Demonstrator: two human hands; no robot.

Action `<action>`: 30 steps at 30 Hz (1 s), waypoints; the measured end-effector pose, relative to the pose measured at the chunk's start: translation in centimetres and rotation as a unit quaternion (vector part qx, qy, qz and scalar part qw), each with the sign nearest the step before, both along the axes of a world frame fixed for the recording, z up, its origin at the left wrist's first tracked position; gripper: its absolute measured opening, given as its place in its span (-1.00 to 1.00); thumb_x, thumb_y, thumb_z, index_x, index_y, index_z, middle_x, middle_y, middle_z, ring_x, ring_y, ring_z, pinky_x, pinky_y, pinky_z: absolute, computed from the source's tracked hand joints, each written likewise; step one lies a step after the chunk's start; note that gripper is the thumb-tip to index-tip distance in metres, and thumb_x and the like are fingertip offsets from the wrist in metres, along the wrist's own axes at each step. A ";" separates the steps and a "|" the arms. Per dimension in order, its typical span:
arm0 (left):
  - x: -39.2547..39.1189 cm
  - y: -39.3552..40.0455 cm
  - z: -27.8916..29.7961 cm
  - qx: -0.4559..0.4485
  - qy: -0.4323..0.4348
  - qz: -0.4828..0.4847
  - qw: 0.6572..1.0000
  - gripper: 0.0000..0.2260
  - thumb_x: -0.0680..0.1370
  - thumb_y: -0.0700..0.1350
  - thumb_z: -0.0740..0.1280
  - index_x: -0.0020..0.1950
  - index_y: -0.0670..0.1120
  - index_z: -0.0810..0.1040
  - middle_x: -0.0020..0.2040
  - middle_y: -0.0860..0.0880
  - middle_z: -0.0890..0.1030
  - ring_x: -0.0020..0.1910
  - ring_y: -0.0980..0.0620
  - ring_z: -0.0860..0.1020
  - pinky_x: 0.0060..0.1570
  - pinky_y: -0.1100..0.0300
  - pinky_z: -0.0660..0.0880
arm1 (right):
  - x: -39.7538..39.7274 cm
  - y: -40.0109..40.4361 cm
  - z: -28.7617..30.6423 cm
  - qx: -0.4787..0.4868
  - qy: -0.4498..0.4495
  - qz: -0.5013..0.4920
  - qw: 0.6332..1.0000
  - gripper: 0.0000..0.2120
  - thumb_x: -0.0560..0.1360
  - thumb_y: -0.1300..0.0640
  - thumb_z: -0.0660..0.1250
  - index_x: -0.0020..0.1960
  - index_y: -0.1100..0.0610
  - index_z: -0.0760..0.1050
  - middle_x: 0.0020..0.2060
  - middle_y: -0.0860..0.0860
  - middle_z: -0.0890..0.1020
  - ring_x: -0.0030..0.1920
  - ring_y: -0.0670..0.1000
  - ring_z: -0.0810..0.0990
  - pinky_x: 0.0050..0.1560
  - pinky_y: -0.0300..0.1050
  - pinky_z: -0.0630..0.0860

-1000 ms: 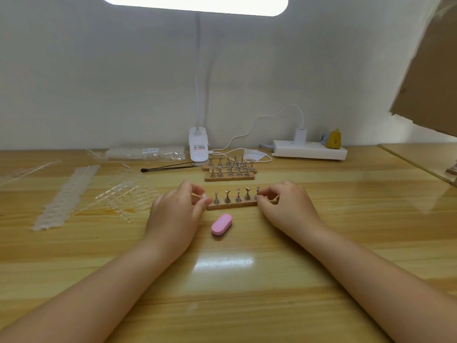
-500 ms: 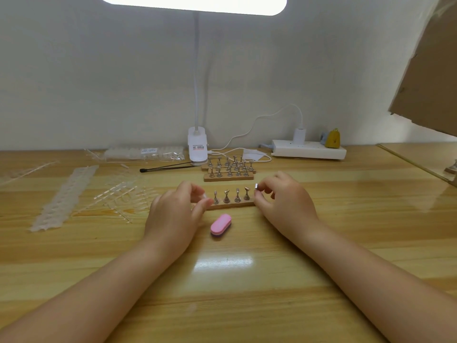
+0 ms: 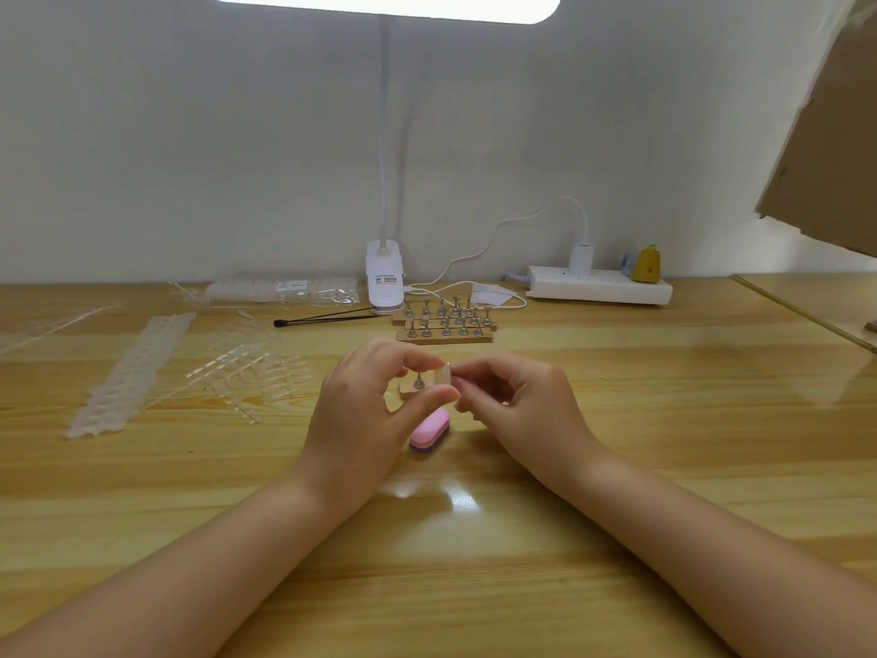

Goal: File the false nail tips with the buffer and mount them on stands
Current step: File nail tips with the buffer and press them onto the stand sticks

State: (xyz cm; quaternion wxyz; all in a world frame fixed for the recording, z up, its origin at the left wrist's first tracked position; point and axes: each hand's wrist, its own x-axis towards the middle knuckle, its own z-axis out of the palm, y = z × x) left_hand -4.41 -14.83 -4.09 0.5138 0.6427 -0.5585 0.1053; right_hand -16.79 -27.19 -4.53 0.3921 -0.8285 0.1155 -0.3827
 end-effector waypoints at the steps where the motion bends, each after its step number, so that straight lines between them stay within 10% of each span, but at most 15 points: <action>1: 0.0 0.0 0.0 0.001 -0.005 -0.002 1.000 -0.76 0.41 0.18 0.42 -0.02 0.10 0.55 -0.10 0.23 0.54 -0.06 0.18 0.50 -0.01 0.07 0.47 | 0.0 0.1 0.0 -0.015 -0.004 0.005 1.000 -0.92 0.49 0.25 0.41 -0.03 0.17 0.66 -0.24 0.03 0.68 -0.23 0.01 0.64 -0.15 0.00 0.58; 23: 0.0 0.0 0.2 0.012 0.032 -0.003 0.999 -0.73 0.36 0.14 0.41 -0.10 -0.01 0.64 -0.17 0.17 0.56 -0.11 0.16 0.50 -0.01 -0.03 0.45 | 0.1 0.1 -0.4 -0.018 -0.012 0.062 0.998 -0.91 0.50 0.35 0.37 -0.03 0.23 0.62 -0.23 -0.08 0.64 -0.25 -0.07 0.65 -0.20 -0.05 0.60; 30: 0.3 0.1 0.3 -0.003 -0.002 -0.005 1.000 -0.70 0.34 0.16 0.45 -0.10 -0.03 0.65 -0.14 0.09 0.60 -0.07 0.00 0.57 -0.03 -0.17 0.47 | -0.1 0.2 0.2 0.186 0.003 0.154 0.970 -0.87 0.57 0.26 0.28 -0.03 0.23 0.61 -0.21 0.16 0.67 -0.14 0.09 0.68 -0.13 -0.18 0.55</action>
